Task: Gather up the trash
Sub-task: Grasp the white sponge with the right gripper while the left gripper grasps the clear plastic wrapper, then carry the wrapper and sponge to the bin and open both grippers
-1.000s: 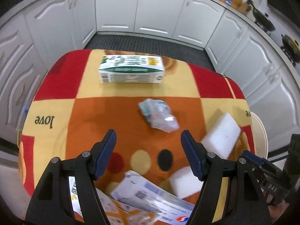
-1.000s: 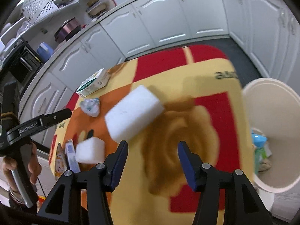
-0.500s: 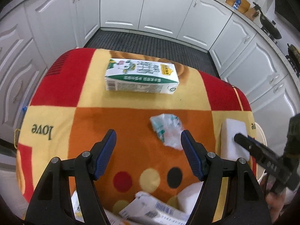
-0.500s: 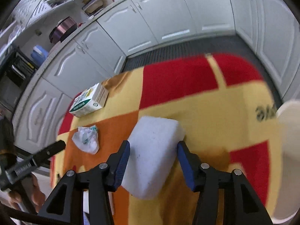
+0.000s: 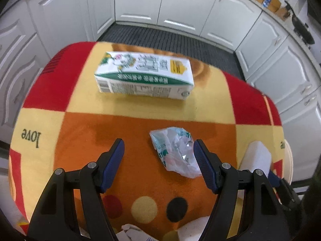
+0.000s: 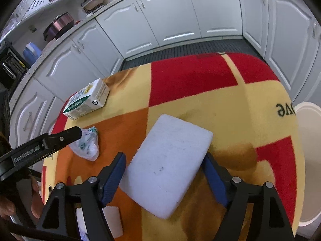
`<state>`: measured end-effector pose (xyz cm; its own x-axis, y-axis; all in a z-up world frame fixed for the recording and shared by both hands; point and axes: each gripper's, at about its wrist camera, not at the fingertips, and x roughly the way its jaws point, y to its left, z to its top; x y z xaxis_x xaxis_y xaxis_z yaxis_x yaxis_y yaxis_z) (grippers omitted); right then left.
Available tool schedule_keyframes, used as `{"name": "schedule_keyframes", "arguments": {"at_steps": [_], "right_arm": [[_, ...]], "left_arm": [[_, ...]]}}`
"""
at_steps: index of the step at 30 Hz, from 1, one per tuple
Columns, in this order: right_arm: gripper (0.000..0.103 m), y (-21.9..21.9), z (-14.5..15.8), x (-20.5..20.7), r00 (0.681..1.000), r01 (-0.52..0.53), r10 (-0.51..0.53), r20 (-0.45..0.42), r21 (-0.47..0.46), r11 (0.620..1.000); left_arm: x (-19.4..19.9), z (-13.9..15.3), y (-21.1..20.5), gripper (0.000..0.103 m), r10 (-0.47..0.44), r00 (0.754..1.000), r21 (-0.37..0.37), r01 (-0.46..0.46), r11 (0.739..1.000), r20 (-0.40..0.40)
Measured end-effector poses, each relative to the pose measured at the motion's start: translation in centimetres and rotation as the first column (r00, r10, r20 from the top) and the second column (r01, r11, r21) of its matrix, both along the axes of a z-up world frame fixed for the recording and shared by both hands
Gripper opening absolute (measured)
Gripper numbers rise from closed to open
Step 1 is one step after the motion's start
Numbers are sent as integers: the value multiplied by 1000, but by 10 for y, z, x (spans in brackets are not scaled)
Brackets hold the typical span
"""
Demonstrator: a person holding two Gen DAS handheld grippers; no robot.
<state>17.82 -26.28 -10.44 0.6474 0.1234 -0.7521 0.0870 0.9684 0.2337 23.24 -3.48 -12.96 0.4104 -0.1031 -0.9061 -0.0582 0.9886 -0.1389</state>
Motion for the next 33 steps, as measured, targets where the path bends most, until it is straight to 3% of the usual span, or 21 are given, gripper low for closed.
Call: {"name": "schedule_keyframes", "arguments": {"at_steps": [3,4,5,7,12,19,33], "right_arm": [[69,-1,2,-6,999,-32,32,17,-12,999],[68,-5,4,-10,999,-41,41,25,3,999],[68,-8,8,-16,998,-53,53,39,18,998],[68,-13,19,-30,994,-76,75,79,14,997],[68,-24,37,-61,986,-92,88,144,19,996],[68,-36,50,-94,979,-85,83,187,0,996],[68,-70,57,-141,977,-14,18,212,-22,1000]], "left_arm": [[3,-12,-3,69,-5,1000,-15,5,1000,-22],[2,-14,-3,59,-13,1000,-26,13,1000,-26],[2,-14,-3,41,-21,1000,-27,21,999,-22],[-1,-9,-6,26,-41,999,3,41,999,-11],[-22,17,-10,23,-101,994,-60,104,993,42],[-62,48,-36,21,-183,976,-81,194,978,120],[-107,61,-108,21,-302,936,-39,314,949,183]]}}
